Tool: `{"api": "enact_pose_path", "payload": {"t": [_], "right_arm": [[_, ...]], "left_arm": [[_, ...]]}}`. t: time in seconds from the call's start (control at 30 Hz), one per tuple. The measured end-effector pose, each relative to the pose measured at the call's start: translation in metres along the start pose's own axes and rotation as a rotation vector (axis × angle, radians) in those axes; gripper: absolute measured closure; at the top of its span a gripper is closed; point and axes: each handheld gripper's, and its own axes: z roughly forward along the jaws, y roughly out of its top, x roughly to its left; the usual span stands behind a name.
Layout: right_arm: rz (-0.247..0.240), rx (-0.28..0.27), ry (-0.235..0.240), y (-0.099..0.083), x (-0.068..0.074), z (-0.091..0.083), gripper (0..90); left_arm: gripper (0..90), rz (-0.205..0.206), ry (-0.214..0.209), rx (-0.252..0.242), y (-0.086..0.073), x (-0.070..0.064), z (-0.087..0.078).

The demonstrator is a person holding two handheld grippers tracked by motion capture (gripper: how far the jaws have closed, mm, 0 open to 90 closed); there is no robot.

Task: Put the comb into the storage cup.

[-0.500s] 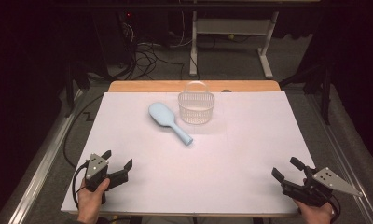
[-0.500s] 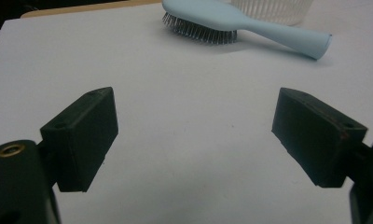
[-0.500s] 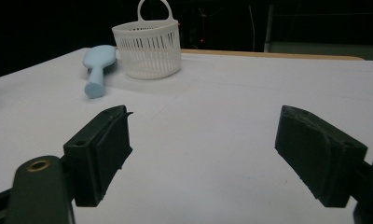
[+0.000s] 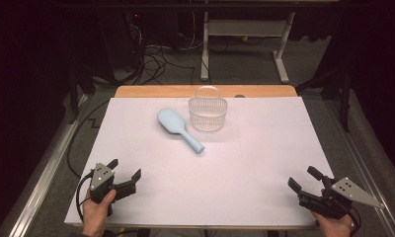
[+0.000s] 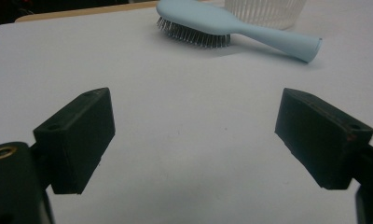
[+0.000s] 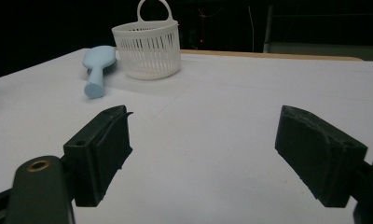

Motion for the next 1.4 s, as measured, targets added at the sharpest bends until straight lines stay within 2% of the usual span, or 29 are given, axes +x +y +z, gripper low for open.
{"api": "enact_pose_path", "payload": {"t": [0.37, 0.5, 0.6, 0.9, 1.17, 1.4], "right_arm": [[-0.005, -0.001, 0.0, 0.0, 0.0, -0.001, 18.7], [-0.004, -0.001, 0.0, 0.0, -0.001, -0.001, 18.7], [-0.004, -0.001, 0.002, 0.0, -0.001, -0.001, 18.7], [-0.003, -0.001, 0.004, 0.0, -0.001, -0.001, 18.8], [-0.003, -0.001, 0.008, 0.0, 0.0, -0.001, 18.8], [-0.002, 0.001, 0.01, 0.0, 0.0, -0.001, 18.8]], "left_arm": [[12.2, 0.023, 0.006, -0.008, 0.002, -0.006, -0.001], [14.6, 0.017, 0.008, -0.01, 0.002, -0.007, -0.001], [15.5, -0.001, -0.017, -0.002, 0.003, -0.006, 0.0], [15.5, 0.005, -0.003, -0.019, 0.006, -0.008, 0.0], [16.2, 0.027, -0.029, -0.01, 0.011, -0.013, 0.005], [16.4, 0.03, -0.04, -0.017, 0.014, -0.015, 0.006]]}}
